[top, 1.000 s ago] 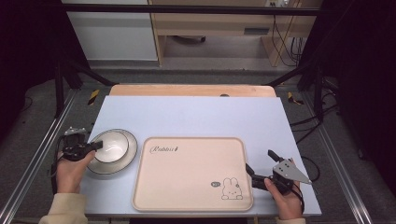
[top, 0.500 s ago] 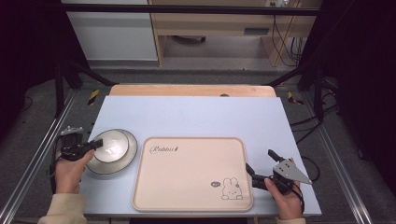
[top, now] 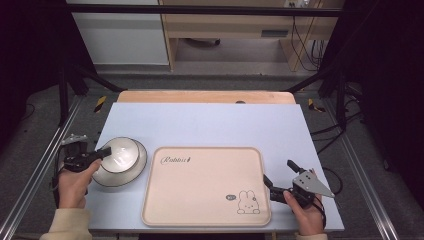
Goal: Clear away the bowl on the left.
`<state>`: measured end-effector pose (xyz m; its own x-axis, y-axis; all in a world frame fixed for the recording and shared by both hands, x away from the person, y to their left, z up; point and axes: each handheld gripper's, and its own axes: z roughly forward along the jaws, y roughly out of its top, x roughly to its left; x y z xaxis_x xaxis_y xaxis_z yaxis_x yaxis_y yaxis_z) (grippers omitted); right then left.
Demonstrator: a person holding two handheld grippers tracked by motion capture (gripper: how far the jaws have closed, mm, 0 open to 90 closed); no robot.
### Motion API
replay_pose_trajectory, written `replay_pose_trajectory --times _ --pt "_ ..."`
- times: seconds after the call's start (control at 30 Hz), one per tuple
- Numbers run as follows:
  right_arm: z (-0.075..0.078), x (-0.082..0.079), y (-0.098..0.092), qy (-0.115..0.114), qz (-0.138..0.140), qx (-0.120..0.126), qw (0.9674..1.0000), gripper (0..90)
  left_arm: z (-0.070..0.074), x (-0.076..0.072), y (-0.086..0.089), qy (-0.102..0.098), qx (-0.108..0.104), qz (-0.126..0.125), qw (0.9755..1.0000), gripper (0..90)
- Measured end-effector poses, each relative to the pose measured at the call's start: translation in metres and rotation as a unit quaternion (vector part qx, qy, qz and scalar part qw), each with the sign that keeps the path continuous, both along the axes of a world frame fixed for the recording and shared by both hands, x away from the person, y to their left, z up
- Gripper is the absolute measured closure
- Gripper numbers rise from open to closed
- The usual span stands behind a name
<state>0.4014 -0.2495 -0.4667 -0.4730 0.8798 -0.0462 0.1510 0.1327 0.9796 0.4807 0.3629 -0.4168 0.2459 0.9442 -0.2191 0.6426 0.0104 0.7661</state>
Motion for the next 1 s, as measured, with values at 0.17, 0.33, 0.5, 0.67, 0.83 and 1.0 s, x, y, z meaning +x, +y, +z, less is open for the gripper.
replay_pose_trajectory --times 0.17,0.33,0.5,0.67,0.83,1.0 --pt "0.001 0.0 0.0 -0.001 0.0 0.0 1.0 3.6 0.003 0.0 -0.005 -0.004 0.0 -0.009 0.9999 81.7" --pt "0.002 0.0 -0.001 -0.003 0.0 0.002 1.0 3.6 0.005 0.0 -0.006 -0.005 0.001 -0.012 0.9999 81.7" --pt "0.003 0.0 0.0 -0.007 0.001 0.003 1.0 3.6 0.007 -0.001 -0.008 -0.008 -0.007 -0.016 0.9998 81.7" --pt "0.003 0.0 0.0 -0.007 0.002 0.002 1.0 3.6 0.01 -0.001 -0.014 -0.014 -0.008 -0.027 0.9995 81.7" --pt "0.003 0.0 0.0 -0.008 0.003 0.003 1.0 3.6 0.013 -0.002 -0.023 -0.017 -0.004 -0.039 0.9991 81.7" --pt "0.003 0.0 0.001 -0.008 0.004 0.003 1.0 3.5 0.018 -0.003 -0.031 -0.023 0.003 -0.048 0.9986 81.6"
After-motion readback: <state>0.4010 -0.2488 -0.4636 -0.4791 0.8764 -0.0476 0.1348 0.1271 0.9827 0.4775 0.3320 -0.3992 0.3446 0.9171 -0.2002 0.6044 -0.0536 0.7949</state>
